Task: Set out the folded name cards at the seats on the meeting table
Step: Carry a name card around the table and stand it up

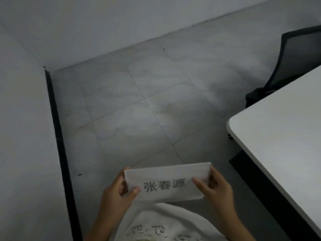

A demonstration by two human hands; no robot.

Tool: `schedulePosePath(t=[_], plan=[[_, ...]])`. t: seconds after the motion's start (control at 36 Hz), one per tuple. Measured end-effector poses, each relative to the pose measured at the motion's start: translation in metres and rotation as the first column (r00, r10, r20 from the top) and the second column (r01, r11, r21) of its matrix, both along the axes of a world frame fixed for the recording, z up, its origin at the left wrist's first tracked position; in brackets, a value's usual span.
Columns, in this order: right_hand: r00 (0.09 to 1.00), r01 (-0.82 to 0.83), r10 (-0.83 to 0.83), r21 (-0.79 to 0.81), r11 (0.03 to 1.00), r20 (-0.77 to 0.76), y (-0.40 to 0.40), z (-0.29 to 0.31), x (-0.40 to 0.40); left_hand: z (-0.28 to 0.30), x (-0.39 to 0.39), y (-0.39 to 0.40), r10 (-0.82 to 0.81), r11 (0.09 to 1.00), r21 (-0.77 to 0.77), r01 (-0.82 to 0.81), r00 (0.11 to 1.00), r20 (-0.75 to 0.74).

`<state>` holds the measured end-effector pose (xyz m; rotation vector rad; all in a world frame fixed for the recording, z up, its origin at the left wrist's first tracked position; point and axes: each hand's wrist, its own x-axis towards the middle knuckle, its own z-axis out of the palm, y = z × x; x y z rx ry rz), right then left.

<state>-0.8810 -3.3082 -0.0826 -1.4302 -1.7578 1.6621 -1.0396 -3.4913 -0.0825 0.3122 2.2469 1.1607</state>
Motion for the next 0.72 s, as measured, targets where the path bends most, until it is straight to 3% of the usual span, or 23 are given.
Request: schedulePosePath(t=[0.17,0.31,0.53,0.67,0.72], plan=[[0.975,0.221,-0.220,0.067,0.973,-0.033,0.077,0.003,-0.063,0.011,-0.102,0.119,-0.186,0.981,0.037,0.188,0.982,-0.042],[0.871,0.492,-0.489,0.132,0.861,-0.051,0.121,0.018,-0.070,0.029,-0.140,0.224,-0.452,0.886,0.075,0.458,0.888,-0.083],[0.587,0.808,-0.804,0.143,0.572,-0.100,0.150,0.038,0.004,0.045,-0.075,0.355,-0.813,0.559,0.156,0.814,0.575,-0.092],[0.489,0.869,-0.867,0.148,0.473,-0.100,0.171,0.042,0.076,0.039,0.001,0.405,-0.902,0.396,0.202,0.896,0.421,-0.097],[0.476,0.875,-0.873,0.150,0.460,-0.102,0.183,0.040,0.106,0.036,0.034,0.422,-0.912,0.382,0.198,0.903,0.402,-0.077]])
